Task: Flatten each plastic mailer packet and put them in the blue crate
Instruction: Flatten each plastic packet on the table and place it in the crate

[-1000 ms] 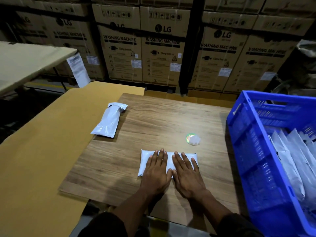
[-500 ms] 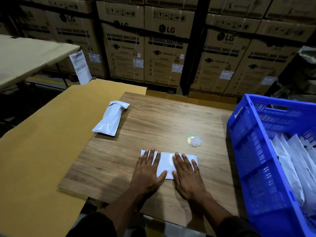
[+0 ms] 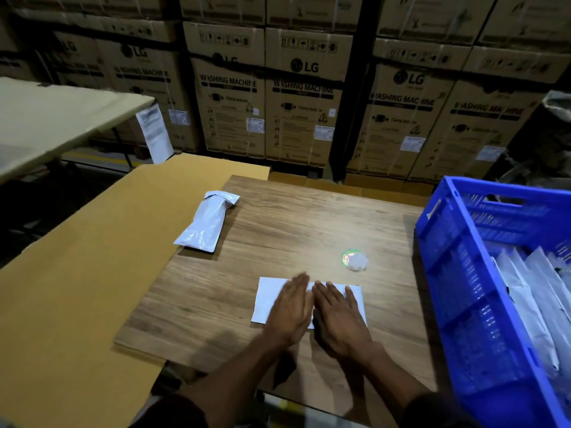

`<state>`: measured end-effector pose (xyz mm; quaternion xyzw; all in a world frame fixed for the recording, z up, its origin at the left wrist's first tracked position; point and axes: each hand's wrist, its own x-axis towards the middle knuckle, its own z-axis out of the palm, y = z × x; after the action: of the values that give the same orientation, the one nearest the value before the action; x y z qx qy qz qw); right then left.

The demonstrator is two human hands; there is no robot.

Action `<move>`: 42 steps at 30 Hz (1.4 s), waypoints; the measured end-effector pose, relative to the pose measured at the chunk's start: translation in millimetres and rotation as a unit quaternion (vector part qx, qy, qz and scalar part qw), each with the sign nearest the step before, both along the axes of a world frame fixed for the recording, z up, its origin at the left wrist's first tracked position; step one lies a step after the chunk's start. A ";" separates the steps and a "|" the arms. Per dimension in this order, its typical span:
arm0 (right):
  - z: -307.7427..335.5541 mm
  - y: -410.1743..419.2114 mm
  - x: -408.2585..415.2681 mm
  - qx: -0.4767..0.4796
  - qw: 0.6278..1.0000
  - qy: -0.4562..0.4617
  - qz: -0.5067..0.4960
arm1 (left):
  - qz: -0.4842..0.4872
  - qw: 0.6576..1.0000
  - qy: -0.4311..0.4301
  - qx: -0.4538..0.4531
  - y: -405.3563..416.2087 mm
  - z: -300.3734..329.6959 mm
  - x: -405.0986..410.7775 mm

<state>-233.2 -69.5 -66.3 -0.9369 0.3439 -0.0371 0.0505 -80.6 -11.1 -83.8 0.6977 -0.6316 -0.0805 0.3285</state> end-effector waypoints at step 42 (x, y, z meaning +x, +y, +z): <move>-13.8 11.7 25.1 -0.005 0.999 0.033 -0.016 | 0.067 0.979 -0.179 0.075 28.6 -28.7 21.6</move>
<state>-208.1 -57.9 -80.2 -0.9322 0.3603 -0.0089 0.0339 -59.1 17.5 -112.5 0.7642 -0.6240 0.0207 0.1620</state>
